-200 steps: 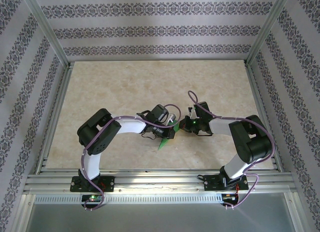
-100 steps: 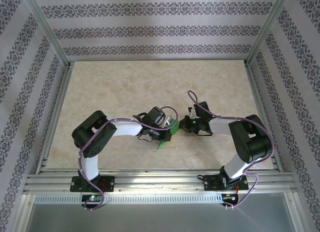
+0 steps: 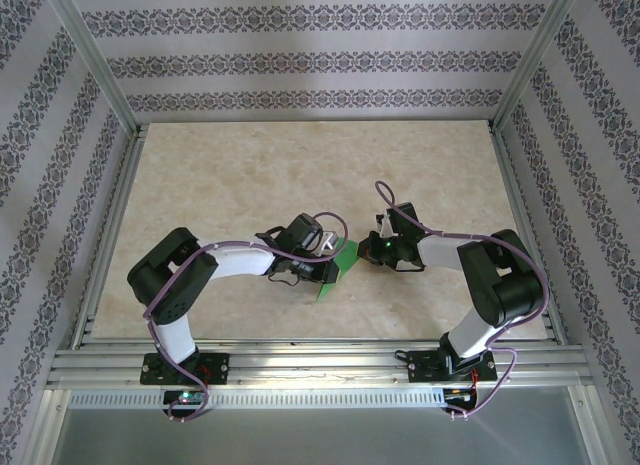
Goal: Fold a paper plane with a square sheet of paper (pick it up from the middle)
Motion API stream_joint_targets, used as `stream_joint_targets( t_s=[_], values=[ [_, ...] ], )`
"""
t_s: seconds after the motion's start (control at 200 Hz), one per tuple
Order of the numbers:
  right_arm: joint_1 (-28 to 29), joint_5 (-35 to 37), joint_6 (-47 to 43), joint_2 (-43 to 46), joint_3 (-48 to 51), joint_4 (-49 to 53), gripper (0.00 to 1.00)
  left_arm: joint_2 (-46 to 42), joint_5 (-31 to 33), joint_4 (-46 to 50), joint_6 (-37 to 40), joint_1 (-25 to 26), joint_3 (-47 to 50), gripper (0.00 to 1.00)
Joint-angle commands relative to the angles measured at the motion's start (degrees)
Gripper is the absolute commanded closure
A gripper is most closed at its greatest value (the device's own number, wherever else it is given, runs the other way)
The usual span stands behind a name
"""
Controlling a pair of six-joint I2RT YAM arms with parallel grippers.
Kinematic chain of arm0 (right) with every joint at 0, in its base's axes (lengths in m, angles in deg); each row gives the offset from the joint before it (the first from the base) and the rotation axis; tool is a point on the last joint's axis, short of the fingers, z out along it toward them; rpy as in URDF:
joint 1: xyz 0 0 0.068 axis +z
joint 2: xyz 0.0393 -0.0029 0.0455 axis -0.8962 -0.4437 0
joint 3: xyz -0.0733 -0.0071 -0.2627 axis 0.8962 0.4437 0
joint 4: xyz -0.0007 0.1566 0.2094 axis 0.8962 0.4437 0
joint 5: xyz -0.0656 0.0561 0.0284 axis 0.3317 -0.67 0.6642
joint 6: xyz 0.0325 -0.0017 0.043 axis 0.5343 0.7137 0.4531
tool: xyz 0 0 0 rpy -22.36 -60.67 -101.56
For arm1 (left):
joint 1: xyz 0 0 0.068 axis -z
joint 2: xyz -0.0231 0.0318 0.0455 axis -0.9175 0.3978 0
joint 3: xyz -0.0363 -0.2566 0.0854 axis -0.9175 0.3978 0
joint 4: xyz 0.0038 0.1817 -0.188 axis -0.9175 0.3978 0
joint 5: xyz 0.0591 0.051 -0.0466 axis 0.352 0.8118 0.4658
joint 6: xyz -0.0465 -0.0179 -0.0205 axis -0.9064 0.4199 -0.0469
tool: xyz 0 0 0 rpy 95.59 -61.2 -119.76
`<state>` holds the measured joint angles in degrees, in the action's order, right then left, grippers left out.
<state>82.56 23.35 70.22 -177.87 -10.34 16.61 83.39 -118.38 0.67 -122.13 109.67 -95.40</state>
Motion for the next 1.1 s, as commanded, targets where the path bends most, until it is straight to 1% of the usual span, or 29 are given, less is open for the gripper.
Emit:
stream_joint_targets(
  t_s=[0.0,0.105,0.21,0.295,0.415,0.5,0.585,0.67,0.744,0.824,1.094],
  values=[
    [-0.22,3.97,-1.08,-1.91,0.13,4.19,1.00,-0.24,0.95,2.16,0.84,-0.67,0.48,0.88],
    [-0.22,3.59,-0.99,-1.60,-0.09,4.18,1.00,0.80,1.46,3.08,1.28,-0.67,0.94,0.90],
    [-0.26,1.78,-0.72,-0.74,-0.75,3.95,1.00,2.12,1.46,3.29,1.55,-0.67,1.57,0.93],
    [-0.08,0.23,-0.63,1.37,-1.35,3.51,1.00,2.80,1.43,2.53,1.38,-0.69,2.37,0.94],
    [0.59,-1.95,-0.50,5.00,-1.98,3.06,0.97,3.33,1.17,1.92,1.11,-0.66,3.21,0.96],
    [2.18,-3.68,0.49,6.77,-1.58,2.55,0.97,3.26,1.33,1.69,1.02,-0.66,3.61,0.96],
    [5.83,-3.33,1.78,8.07,0.00,1.72,0.97,3.11,1.41,1.77,1.02,-0.66,3.57,0.96],
    [8.90,-2.86,2.52,7.76,0.93,2.21,0.98,2.85,1.57,1.70,0.92,-0.66,3.61,0.96],
    [10.22,-1.67,3.51,7.34,2.26,0.97,0.99,2.71,1.61,1.59,0.93,-0.66,3.48,0.97],
    [10.37,-0.99,3.97,6.08,2.72,0.59,1.00,2.75,1.54,1.54,0.93,-0.66,3.45,0.97],
    [9.85,-2.55,3.71,2.00,2.32,-1.82,1.00,2.77,1.35,1.25,0.72,-0.66,3.71,0.97]
  ],
)
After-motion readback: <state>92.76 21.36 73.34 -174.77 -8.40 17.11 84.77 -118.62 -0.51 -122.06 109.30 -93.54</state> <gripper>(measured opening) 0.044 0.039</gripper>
